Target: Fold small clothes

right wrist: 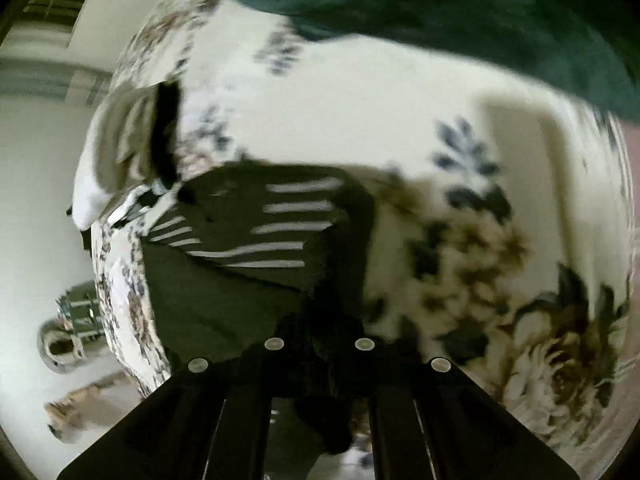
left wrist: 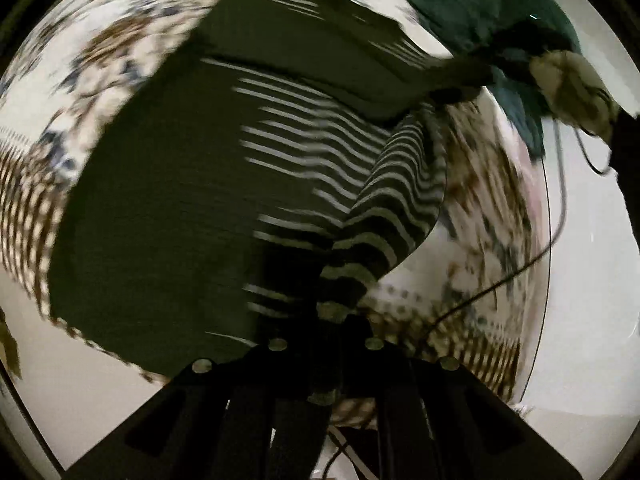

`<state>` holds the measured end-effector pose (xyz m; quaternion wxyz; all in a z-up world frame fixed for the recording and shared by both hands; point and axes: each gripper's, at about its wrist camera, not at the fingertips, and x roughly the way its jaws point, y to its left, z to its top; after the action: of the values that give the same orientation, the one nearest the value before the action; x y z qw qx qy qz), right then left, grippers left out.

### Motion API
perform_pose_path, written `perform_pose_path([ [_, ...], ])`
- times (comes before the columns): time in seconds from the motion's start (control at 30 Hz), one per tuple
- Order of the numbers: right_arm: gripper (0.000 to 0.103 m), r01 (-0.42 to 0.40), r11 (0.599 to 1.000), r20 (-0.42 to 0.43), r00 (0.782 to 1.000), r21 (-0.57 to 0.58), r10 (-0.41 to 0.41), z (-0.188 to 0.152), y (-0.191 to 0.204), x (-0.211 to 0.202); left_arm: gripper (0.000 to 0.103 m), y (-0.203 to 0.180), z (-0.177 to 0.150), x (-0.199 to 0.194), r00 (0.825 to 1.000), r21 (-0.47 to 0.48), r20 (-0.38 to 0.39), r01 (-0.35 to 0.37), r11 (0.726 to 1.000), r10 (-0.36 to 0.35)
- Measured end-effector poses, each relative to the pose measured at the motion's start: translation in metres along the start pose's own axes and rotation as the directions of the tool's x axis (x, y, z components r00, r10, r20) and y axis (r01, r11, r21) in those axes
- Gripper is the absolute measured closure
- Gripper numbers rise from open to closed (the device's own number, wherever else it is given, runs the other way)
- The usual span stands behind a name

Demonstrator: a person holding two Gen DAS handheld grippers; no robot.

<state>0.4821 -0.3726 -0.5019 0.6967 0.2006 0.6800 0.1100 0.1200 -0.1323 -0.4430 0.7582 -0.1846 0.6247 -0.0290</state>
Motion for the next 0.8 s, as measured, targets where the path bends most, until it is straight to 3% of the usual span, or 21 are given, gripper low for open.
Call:
perform_pose_path([
  [0.2, 0.098, 0.064, 0.988, -0.004, 0.998, -0.143, -0.065, 0.025, 0.136, 0.015, 0.098, 0.084, 0.011, -0.024, 0.998, -0.165, 0.043, 0.056, 0.985, -0.049],
  [0.3, 0.098, 0.115, 0.968, -0.002, 0.993, -0.223, -0.118, 0.034, 0.219, 0.053, 0.098, 0.12, 0.013, -0.03, 0.995, -0.239, 0.06, 0.086, 0.967, -0.074],
  [0.47, 0.098, 0.202, 0.932, -0.007, 0.977, -0.301, -0.214, 0.038, 0.315, 0.129, 0.098, 0.174, 0.016, -0.031, 0.993, -0.31, 0.084, 0.11, 0.944, -0.088],
  [0.67, 0.098, 0.295, 0.881, -0.003, 0.948, -0.37, -0.319, 0.033, 0.382, 0.206, 0.098, 0.23, 0.015, -0.019, 0.99, -0.393, 0.081, 0.136, 0.91, -0.113],
  [0.73, 0.098, 0.343, 0.861, -0.013, 0.927, -0.376, -0.375, 0.032, 0.392, 0.235, 0.098, 0.243, 0.016, -0.01, 0.991, -0.393, 0.065, 0.133, 0.91, -0.117],
  [0.8, 0.097, 0.356, 0.859, -0.053, 0.914, -0.369, -0.402, 0.032, 0.392, 0.255, 0.093, 0.257, 0.017, 0.005, 0.985, -0.409, 0.034, 0.169, 0.897, -0.17],
])
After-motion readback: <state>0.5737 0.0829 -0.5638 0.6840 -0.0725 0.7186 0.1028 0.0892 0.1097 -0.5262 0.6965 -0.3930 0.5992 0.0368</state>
